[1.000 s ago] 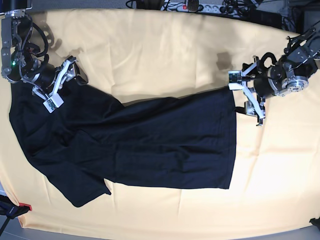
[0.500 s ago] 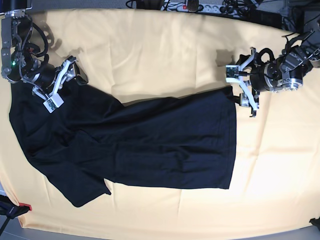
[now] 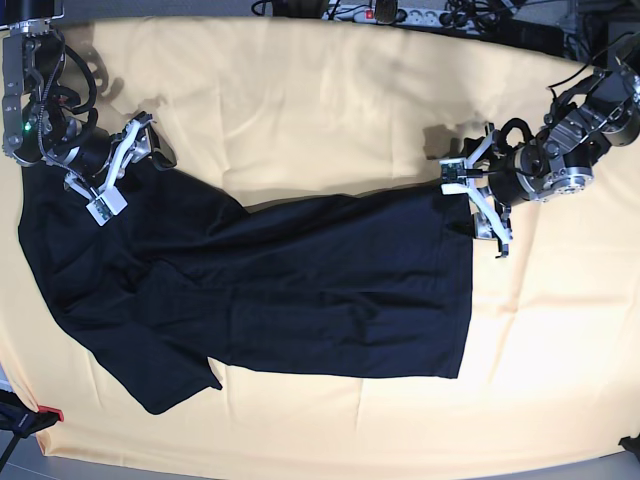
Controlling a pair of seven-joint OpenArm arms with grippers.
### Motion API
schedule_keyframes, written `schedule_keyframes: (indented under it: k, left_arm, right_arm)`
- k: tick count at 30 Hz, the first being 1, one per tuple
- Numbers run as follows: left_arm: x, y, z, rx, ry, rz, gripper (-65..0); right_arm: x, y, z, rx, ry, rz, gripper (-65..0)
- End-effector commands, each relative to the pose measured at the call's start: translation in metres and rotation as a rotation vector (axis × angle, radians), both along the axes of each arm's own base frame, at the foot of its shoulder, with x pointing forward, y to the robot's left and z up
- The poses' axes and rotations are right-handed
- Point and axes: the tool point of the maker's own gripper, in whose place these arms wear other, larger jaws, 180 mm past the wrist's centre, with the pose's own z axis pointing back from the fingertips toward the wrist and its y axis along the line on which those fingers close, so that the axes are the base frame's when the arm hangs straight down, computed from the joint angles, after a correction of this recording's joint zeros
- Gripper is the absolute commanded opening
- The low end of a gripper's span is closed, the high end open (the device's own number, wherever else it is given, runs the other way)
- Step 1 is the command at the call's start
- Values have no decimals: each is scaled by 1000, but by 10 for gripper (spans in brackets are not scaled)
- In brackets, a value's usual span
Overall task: Fold the T-shirt properly
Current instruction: 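Lower the left gripper and grasp the folded hem edge again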
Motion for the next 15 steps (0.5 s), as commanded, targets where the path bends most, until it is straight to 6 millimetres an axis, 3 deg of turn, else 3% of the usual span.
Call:
schedule_keyframes:
  k: [1,6,8,12,13,15]
  left_arm:
    - [11,3,12,-3,-42,5,-243]
    - [12,3,12,-7,-47,11,-272]
    - [12,3,13,-9,-49,13,-351]
    - [17,3,16,-20,-75,31,-614]
    - [19,3,17,-25,-85,37,-650]
    - [19,3,18,-26,-87,39,-650]
  right_arm:
    - [-1,-5,1,-23,9,8,-213]
    - [-1,-5,1,-23,9,8,-213]
    - [-2,-5,1,-23,9,8,-214]
    - [-2,-5,1,-24,9,8,-213]
    - [-1,-5,1,-25,8,10,-213]
    - [-1,-5,4,-36,-3,26,-214]
